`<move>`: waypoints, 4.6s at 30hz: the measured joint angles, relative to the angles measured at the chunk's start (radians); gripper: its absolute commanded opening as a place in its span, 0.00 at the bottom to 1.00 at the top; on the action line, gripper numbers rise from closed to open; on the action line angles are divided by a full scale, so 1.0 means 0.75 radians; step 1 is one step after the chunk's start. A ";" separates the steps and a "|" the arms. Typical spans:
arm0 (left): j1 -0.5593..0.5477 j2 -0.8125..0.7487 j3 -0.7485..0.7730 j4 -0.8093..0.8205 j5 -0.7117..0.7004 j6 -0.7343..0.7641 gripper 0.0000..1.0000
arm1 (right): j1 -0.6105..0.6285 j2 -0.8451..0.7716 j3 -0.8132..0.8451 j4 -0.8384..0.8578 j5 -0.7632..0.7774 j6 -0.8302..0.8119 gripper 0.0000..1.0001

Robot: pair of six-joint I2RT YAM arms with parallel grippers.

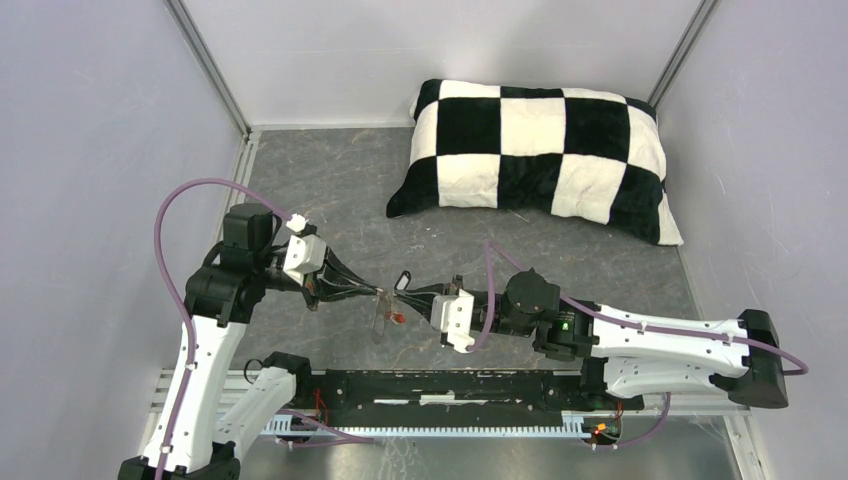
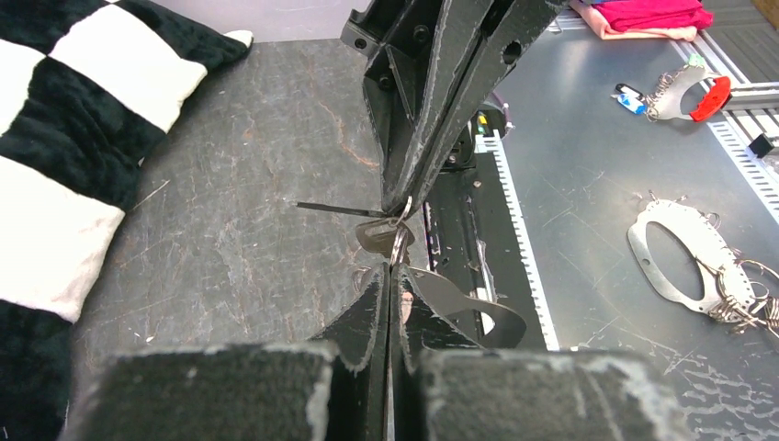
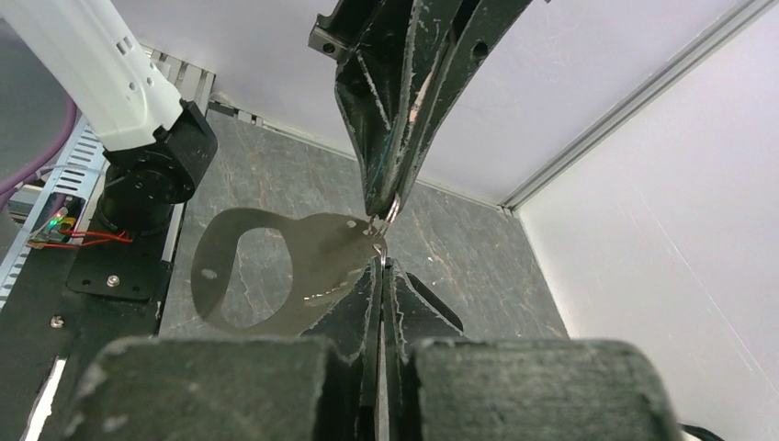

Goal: Put the keys on the keyring

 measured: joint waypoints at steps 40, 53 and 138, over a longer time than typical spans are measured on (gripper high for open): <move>0.000 -0.014 -0.005 0.051 -0.002 -0.061 0.02 | 0.000 0.057 0.000 0.068 -0.006 0.001 0.01; -0.001 -0.027 -0.022 0.060 -0.006 -0.061 0.02 | 0.000 0.057 0.000 0.085 -0.006 0.000 0.00; -0.180 -0.067 -0.031 0.041 -0.131 -0.053 0.02 | -0.006 0.088 0.182 -0.202 -0.311 -0.024 0.01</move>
